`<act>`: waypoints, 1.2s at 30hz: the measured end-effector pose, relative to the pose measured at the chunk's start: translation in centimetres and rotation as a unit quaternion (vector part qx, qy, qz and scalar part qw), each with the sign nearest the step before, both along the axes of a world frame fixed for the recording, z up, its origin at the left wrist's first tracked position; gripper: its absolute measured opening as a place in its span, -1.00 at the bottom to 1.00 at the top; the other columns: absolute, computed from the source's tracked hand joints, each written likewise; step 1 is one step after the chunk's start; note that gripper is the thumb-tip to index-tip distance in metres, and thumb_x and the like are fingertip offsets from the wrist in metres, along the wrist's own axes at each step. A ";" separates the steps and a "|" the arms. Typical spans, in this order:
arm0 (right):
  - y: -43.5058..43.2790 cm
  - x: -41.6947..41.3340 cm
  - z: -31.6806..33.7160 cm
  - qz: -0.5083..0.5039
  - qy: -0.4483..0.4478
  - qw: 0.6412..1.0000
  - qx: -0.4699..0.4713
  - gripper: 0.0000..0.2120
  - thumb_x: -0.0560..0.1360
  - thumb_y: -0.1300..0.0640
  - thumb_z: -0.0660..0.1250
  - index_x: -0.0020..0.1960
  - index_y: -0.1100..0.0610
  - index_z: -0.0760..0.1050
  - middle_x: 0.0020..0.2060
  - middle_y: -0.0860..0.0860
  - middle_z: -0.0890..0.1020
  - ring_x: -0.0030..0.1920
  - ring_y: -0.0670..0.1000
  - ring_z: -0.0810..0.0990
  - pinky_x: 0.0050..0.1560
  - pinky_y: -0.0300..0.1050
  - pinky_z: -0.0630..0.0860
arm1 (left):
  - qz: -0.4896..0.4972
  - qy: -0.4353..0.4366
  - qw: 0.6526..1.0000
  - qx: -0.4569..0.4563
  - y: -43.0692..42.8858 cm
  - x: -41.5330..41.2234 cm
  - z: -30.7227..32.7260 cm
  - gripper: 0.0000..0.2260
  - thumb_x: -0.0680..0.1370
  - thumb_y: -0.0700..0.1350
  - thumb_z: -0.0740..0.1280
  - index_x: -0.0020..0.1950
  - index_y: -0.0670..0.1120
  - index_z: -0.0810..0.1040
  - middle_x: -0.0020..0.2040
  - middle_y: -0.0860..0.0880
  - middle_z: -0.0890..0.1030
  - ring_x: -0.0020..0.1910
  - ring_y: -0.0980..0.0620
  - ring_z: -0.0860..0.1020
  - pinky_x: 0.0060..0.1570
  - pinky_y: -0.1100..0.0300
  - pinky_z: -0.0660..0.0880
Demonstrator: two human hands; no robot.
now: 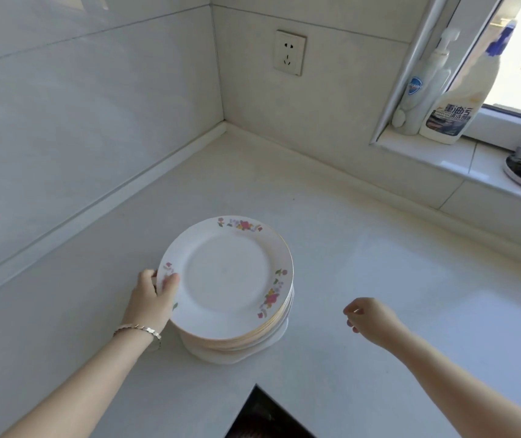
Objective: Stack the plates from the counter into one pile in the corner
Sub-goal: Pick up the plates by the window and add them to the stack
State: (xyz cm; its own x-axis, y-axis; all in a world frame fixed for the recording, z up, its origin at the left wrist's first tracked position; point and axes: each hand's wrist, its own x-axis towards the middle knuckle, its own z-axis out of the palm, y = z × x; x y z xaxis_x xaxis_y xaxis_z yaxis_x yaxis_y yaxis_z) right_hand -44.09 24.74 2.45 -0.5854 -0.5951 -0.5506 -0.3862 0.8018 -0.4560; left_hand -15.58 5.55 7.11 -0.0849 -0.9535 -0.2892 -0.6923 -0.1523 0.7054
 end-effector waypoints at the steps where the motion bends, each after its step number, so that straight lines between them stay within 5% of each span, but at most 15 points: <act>1: 0.0 0.1 -0.2 0.003 -0.001 1.000 0.003 -0.70 0.48 0.23 0.19 -0.32 -0.12 0.38 -0.17 0.01 0.63 -0.06 0.07 0.65 -0.30 -0.25 0.42 | 0.030 0.075 0.996 0.036 0.5 -0.5 -0.1 -0.78 0.57 -0.05 0.23 0.15 -0.13 0.38 0.01 -0.09 0.53 -0.18 -0.07 0.50 -0.26 0.15 0.33; 4: -0.1 0.4 -0.6 0.012 -0.006 1.000 0.009 -0.72 0.49 0.22 0.20 -0.31 -0.09 0.40 -0.16 0.02 0.62 -0.05 0.07 0.64 -0.33 -0.28 0.41 | 0.080 0.188 0.978 0.034 1.0 -1.3 -0.9 -0.64 0.55 -0.18 0.25 0.35 -0.10 0.35 0.25 -0.09 0.51 0.17 -0.08 0.51 0.08 0.19 0.34; 7: -0.1 0.6 -0.8 0.022 -0.009 1.000 0.015 -0.85 0.51 0.21 0.19 -0.16 0.01 0.46 -0.14 0.03 0.61 -0.06 0.08 0.64 -0.36 -0.29 0.41 | 0.091 0.199 0.976 0.023 1.0 -1.4 -1.1 -0.60 0.55 -0.23 0.25 0.39 -0.12 0.33 0.34 -0.09 0.47 0.31 -0.05 0.46 0.13 0.25 0.28; 10: 0.3 0.6 -1.3 0.024 -0.016 0.999 0.016 -0.87 0.52 0.22 0.18 -0.10 0.05 0.48 -0.14 0.04 0.61 -0.11 0.05 0.62 -0.36 -0.29 0.41 | 0.054 0.135 0.989 0.019 0.7 -1.1 -1.1 -0.58 0.54 -0.19 0.28 0.39 -0.11 0.31 0.36 -0.10 0.46 0.29 -0.06 0.48 0.11 0.21 0.30; 13: 0.7 0.6 -1.6 0.017 -0.021 0.999 0.020 -0.87 0.52 0.22 0.18 -0.09 0.07 0.48 -0.15 0.05 0.62 -0.18 0.02 0.60 -0.39 -0.30 0.41 | -0.009 0.006 0.999 -0.041 0.7 -1.5 -0.4 -0.45 0.54 -0.14 0.30 0.45 -0.26 0.19 0.40 -0.25 0.37 0.35 -0.17 0.40 0.29 0.03 0.31; 15: 1.0 0.5 -1.7 0.009 -0.026 0.999 0.018 -0.86 0.51 0.23 0.17 -0.10 0.07 0.48 -0.16 0.06 0.62 -0.21 0.02 0.59 -0.39 -0.29 0.41 | -0.094 -0.105 0.974 -0.179 1.5 -2.6 0.4 -0.46 0.53 -0.07 0.29 0.42 -0.29 0.26 0.40 -0.35 0.32 0.41 -0.27 0.31 0.35 -0.12 0.28; 18: 1.7 -0.1 -1.5 -0.013 -0.031 0.999 0.015 -0.85 0.50 0.24 0.15 -0.12 0.07 0.48 -0.18 0.06 0.62 -0.25 0.02 0.57 -0.39 -0.29 0.41 | -0.261 -0.083 0.916 -0.292 3.2 -5.8 1.5 -0.61 0.46 -0.02 0.18 0.14 -0.25 0.52 0.26 -0.34 0.47 0.26 -0.31 0.47 0.20 -0.13 0.44; 22: 4.2 -1.3 -1.4 -0.044 -0.026 0.998 0.022 -0.82 0.47 0.21 0.15 -0.20 0.00 0.47 -0.17 0.05 0.66 -0.16 0.08 0.65 -0.23 -0.19 0.51 | -0.402 -0.007 0.893 -0.202 7.2 -11.9 3.9 -0.76 0.55 -0.19 0.19 0.17 -0.17 0.52 0.11 -0.11 0.58 0.09 -0.07 0.57 0.09 0.16 0.47; 25: 7.5 -2.6 -1.1 -0.074 -0.021 0.997 0.021 -0.82 0.47 0.19 0.16 -0.21 -0.03 0.45 -0.11 0.06 0.67 -0.08 0.09 0.67 -0.09 -0.12 0.56 | -0.467 -0.070 0.872 -0.127 10.4 -16.8 3.9 -0.74 0.58 -0.12 0.16 0.25 -0.09 0.43 0.04 -0.09 0.62 0.04 -0.12 0.57 0.05 0.11 0.48; 28: 12.0 -4.4 -0.8 -0.102 -0.018 0.994 0.029 -0.84 0.47 0.16 0.16 -0.20 -0.06 0.43 -0.11 0.02 0.63 -0.07 0.08 0.66 -0.03 -0.09 0.57 | -0.525 -0.139 0.838 -0.056 13.5 -21.3 2.6 -0.78 0.56 -0.08 0.14 0.12 -0.10 0.49 0.01 -0.08 0.63 0.04 -0.15 0.57 0.00 0.11 0.48; 36: 30.0 -10.5 -1.1 -0.241 -0.018 0.970 0.032 -0.84 0.50 0.18 0.16 -0.18 -0.01 0.45 -0.16 0.00 0.57 -0.16 0.04 0.56 -0.13 -0.18 0.47 | -0.610 -0.210 0.764 0.005 25.5 -32.6 -2.5 -0.76 0.53 -0.14 0.10 0.08 -0.10 0.51 0.05 -0.08 0.60 -0.09 -0.07 0.47 -0.07 0.18 0.40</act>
